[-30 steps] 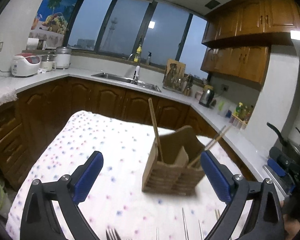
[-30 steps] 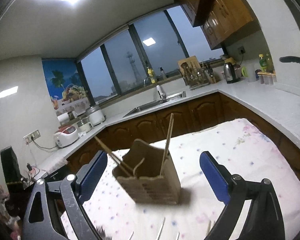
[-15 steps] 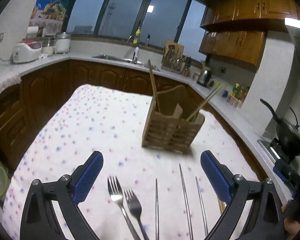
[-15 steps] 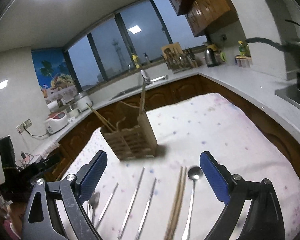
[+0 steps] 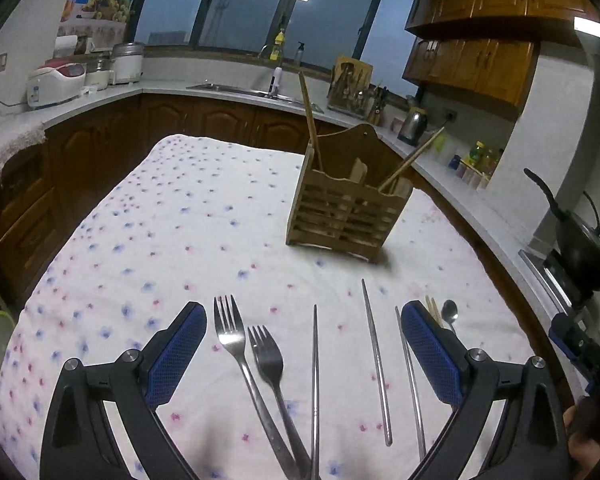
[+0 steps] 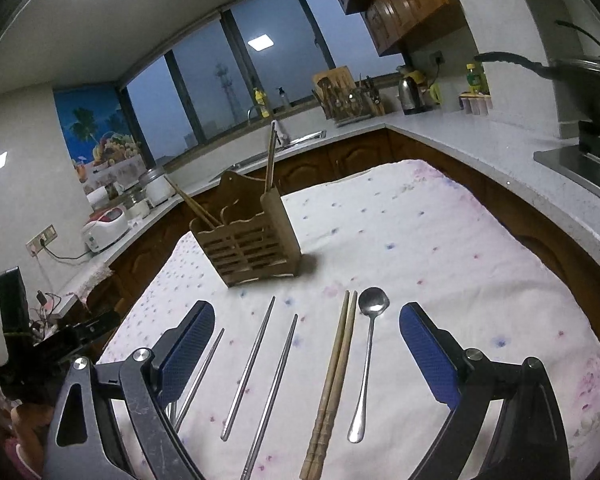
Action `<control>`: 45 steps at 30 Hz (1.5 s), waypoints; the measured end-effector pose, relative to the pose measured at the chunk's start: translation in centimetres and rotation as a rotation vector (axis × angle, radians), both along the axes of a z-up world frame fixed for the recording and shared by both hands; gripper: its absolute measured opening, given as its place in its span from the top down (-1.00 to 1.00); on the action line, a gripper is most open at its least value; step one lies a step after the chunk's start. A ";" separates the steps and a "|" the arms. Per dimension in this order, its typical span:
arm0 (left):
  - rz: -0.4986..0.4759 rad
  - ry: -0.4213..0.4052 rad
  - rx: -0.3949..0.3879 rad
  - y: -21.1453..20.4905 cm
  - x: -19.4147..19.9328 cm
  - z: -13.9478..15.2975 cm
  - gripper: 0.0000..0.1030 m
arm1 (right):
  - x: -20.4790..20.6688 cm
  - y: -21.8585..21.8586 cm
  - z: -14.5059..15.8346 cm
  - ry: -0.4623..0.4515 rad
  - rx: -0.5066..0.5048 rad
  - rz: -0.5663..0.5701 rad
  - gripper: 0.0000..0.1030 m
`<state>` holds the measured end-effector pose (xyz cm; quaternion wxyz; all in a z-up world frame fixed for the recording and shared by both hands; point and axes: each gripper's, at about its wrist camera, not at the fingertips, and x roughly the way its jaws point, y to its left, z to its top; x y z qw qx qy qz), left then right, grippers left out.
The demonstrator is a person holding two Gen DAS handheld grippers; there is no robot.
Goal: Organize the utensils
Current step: 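Reach the left gripper toward a metal chopstick while the right gripper reaches toward wooden chopsticks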
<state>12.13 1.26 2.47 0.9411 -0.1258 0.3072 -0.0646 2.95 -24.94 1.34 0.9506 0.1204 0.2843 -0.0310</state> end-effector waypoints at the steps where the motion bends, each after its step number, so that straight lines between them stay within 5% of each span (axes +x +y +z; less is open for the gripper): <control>1: 0.001 0.003 0.000 0.0 0.0 0.1 -0.91 | 0.2 0.0 -0.1 0.008 -0.003 0.000 -0.83; 5: 0.001 0.020 0.002 -0.2 0.7 -0.2 -0.91 | 0.7 0.2 -0.7 0.033 -0.015 0.005 -0.67; 13: -0.012 0.061 0.017 -1.2 2.6 -0.9 -0.91 | 2.5 -0.5 -2.6 0.115 0.007 -0.010 0.03; 22: -0.073 0.159 0.080 -3.6 6.8 -1.8 -0.82 | 5.3 -0.9 -3.7 0.179 0.027 0.009 0.18; 35: -0.206 0.291 0.082 -7.8 14.1 -4.7 0.11 | 10.1 -1.4 -7.4 0.325 0.047 0.039 0.64; 45: -0.272 0.357 0.130 -11.4 18.4 -7.2 0.13 | 12.9 -2.8 -9.8 0.415 0.046 0.036 0.70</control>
